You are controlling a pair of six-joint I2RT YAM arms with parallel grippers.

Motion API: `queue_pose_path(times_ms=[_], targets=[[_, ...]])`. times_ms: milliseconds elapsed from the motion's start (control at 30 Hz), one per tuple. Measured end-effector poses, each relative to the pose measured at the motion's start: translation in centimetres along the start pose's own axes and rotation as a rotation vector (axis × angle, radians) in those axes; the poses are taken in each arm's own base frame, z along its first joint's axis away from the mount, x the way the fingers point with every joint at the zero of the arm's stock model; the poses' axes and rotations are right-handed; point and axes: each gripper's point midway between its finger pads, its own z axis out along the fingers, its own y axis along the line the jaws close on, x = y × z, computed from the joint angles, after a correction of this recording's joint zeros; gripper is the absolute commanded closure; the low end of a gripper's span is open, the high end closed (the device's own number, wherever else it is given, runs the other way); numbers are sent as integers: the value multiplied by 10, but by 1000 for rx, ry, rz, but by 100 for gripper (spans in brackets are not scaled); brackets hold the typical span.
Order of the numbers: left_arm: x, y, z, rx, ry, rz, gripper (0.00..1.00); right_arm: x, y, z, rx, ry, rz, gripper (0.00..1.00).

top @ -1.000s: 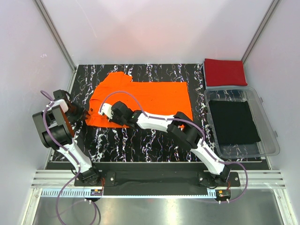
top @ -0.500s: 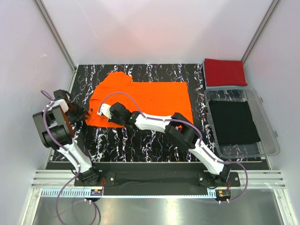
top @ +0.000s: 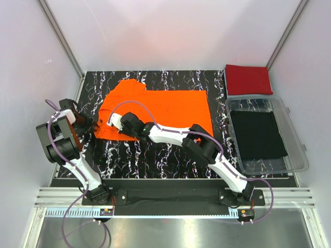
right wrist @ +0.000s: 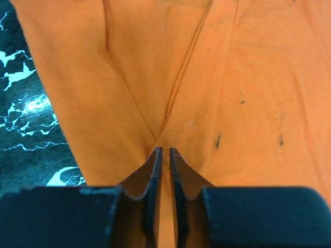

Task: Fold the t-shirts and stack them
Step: Fold the tshirt

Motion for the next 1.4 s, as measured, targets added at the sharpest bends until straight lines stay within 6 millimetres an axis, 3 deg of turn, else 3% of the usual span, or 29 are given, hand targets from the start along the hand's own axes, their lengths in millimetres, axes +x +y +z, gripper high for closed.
queue_pose_path(times_ms=[800,867,967,1067,1400], targets=[[0,0,0,-9,-3,4,66,11,2,6,-3,16,-52,67],[0,0,0,-9,-3,4,66,11,2,6,-3,15,-51,72],[0,0,0,-9,-3,4,66,12,3,6,-4,17,-53,91],[0,0,0,-10,-3,6,66,11,2,10,4,12,-49,100],[0,1,0,-17,-6,12,67,9,-4,12,26,10,16,100]])
